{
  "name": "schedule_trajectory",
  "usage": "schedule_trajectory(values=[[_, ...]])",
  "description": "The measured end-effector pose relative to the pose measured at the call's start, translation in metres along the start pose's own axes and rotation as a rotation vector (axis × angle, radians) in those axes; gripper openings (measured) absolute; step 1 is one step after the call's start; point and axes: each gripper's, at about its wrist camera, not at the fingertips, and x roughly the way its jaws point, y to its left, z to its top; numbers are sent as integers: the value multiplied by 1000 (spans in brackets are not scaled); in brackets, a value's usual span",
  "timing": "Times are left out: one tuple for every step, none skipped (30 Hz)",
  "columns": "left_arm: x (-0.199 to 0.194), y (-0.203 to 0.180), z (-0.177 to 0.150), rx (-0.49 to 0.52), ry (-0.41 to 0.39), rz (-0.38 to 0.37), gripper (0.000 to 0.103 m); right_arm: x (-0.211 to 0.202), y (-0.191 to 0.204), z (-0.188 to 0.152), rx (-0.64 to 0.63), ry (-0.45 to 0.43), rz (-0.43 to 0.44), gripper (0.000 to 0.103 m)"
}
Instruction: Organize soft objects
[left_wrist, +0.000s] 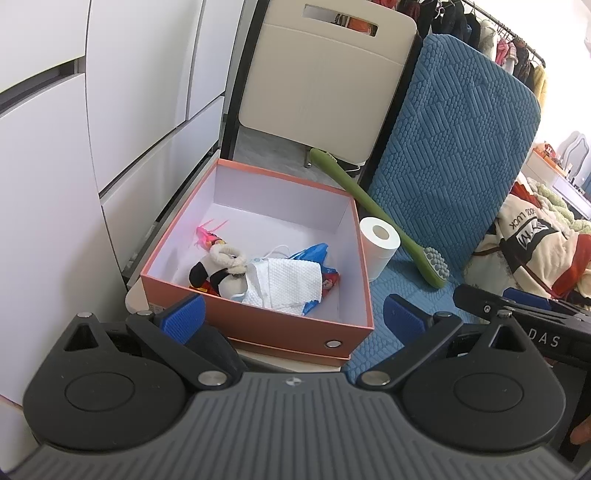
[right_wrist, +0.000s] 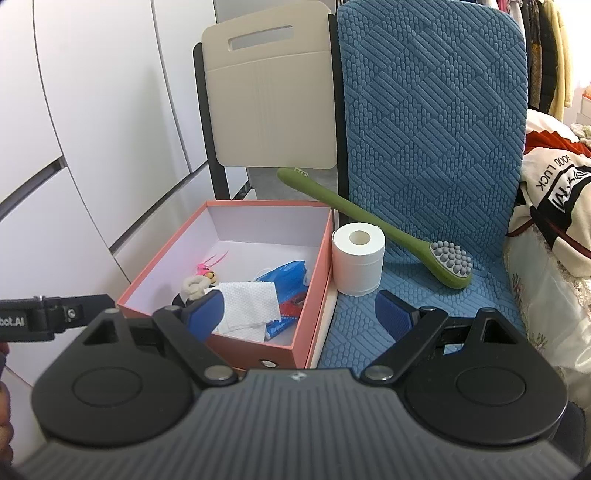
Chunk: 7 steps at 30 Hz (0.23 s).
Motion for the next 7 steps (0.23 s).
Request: schedule_trajectory(values=[[0,0,0,-3,-3,3,103,0,0,0,-1,-2,-2,90],[-1,1,0,-8,-5,2,103,0,1,0,-1,-2,-3,90],[-2,1,0,-10,-4,1,103,0,1,0,0,-1,-3,90],[-2,2,0,-10,-4,2,103,0,1,0,0,0,-3,90],[-2,2,-1,-11,-5,3,103,1,1,0,0,1,-3,90],[-2,2,-1,-12,-5,2,103,1,2,0,-1,1,-4,90],[-2,2,-1,-14,-5,1,103,1,2,0,-2,2,-4,90]])
